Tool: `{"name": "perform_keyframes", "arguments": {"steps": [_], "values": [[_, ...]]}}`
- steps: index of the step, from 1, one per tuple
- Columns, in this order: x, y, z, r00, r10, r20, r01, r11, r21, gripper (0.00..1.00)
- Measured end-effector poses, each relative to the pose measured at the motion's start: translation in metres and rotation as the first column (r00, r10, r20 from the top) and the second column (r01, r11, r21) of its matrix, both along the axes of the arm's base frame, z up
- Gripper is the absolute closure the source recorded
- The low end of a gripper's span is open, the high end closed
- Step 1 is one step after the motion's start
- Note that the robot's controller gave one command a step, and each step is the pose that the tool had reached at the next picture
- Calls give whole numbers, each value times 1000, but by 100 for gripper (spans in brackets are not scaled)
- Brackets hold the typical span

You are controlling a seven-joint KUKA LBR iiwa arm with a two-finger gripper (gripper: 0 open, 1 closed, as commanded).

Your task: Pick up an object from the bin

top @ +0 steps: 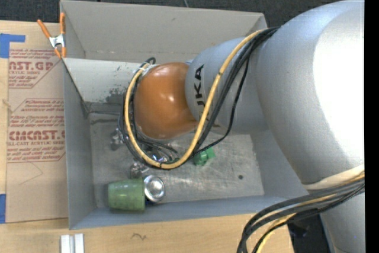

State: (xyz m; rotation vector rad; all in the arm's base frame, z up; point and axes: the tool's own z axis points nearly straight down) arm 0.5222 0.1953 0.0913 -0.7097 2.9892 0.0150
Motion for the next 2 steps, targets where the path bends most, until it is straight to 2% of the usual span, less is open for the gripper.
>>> {"name": "perform_keyframes", "arguments": {"steps": [1,2], "values": [[-40,-45,15,949,310,-65,-312,950,-26,0],[-29,36,-19,838,543,-56,-545,838,-30,0]]}}
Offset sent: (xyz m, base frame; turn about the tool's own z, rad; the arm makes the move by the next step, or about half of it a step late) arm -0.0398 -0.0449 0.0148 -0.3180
